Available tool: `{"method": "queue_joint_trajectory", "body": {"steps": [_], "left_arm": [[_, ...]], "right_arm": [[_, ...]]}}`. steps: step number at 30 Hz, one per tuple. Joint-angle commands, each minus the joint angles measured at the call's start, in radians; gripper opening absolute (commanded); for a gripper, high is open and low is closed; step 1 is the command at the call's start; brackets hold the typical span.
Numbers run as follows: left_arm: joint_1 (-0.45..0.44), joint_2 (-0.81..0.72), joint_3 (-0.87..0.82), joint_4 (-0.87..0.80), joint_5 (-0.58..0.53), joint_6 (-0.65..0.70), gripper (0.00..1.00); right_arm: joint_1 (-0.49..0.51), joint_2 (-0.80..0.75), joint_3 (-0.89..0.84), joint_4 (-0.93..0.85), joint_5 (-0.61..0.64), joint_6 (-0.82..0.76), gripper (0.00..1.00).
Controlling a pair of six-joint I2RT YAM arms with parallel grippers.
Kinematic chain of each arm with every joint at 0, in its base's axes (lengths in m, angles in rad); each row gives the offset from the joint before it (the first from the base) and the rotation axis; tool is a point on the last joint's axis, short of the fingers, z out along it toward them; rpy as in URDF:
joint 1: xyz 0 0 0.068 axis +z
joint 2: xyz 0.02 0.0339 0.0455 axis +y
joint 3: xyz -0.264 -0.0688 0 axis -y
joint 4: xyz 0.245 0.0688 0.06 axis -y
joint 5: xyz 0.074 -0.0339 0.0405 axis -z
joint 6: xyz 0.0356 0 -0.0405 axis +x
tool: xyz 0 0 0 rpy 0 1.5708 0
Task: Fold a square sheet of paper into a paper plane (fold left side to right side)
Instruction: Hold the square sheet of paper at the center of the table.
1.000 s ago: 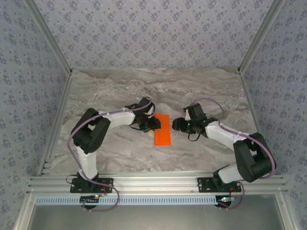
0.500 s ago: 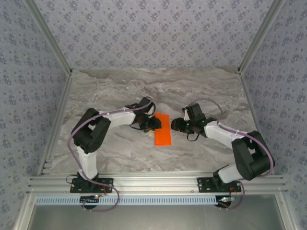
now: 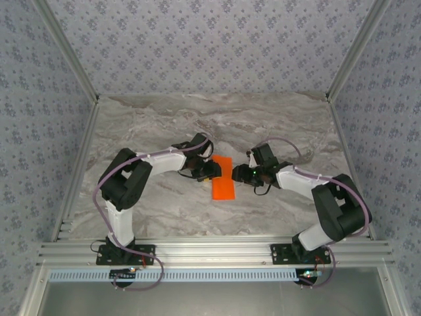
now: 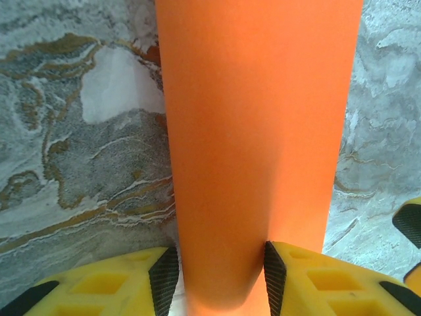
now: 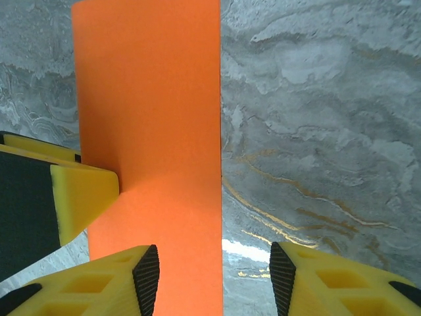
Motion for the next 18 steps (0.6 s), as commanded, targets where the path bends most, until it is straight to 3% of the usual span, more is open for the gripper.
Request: {"method": "queue_joint_trajectory", "body": {"steps": [1,5,11,18], "left_arm": [[-0.023,0.091,-0.014,0.002,-0.056,0.024,0.44],[-0.022,0.091,-0.012,-0.001,-0.056,0.024,0.44],[-0.023,0.091,-0.009,-0.003,-0.056,0.025,0.44],[-0.023,0.091,-0.009,-0.003,-0.057,0.025,0.44]], "right_arm": [[0.012,0.024,0.026,0.013,-0.024,0.009,0.52],[0.015,0.052,0.029,0.047,-0.054,0.04,0.44],[0.024,0.108,0.053,0.06,-0.077,0.05,0.24],[0.033,0.154,0.066,0.055,-0.076,0.052,0.2]]}}
